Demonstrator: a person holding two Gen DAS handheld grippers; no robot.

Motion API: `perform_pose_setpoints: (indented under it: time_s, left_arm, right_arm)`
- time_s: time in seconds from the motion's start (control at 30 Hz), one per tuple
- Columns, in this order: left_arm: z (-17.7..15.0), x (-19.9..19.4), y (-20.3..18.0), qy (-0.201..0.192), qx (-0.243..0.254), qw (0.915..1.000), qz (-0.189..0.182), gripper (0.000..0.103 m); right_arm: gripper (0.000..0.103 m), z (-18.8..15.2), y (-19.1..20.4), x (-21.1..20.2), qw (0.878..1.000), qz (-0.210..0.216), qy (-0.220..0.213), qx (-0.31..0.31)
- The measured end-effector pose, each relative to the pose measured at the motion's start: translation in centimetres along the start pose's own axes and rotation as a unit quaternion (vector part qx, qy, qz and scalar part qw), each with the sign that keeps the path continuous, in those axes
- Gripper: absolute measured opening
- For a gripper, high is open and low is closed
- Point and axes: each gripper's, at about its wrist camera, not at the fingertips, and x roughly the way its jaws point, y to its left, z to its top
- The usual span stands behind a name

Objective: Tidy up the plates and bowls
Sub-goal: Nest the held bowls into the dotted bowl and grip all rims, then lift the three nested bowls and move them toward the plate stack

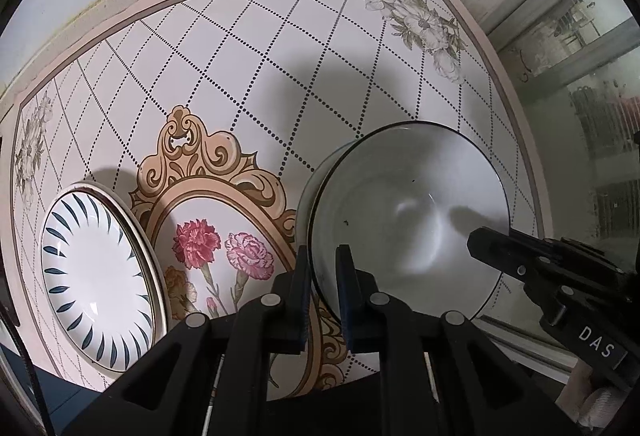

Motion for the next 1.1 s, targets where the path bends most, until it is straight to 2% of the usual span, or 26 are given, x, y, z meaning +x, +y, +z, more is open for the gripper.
perform_pose_setpoints:
  time_s: [0.57,0.7,0.97,1.0,1.1]
  left_arm:
    - [0.2,0.8,0.4,0.006,0.009,0.9997,0.022,0.011]
    - [0.0,0.6,0.4,0.009,0.008,0.9998,0.018,0.011]
    - [-1.0,-3.0,0.7,-0.013,0.013,0.9996,0.022,0.012]
    - [-1.2,-4.0,0.8,-0.022,0.015,0.9994,0.021,0.012]
    - [-2.0,-6.6,1.1,-0.042,0.021,0.9988,0.014,0.016]
  right_arm:
    - [0.017,0.2,0.7,1.2,1.0,-0.019,0.021,-0.006]
    - [0.018,0.4,0.9,1.3,0.999,-0.024,0.027,-0.001]
    - [0.018,-0.5,1.9,-0.5,0.998,-0.053,0.018,-0.013]
    - [0.022,-0.8,2.2,-1.1,0.998,-0.058,0.013,-0.018]
    - [0.046,-1.8,3.2,-3.2,0.997,-0.068,-0.005,-0.032]
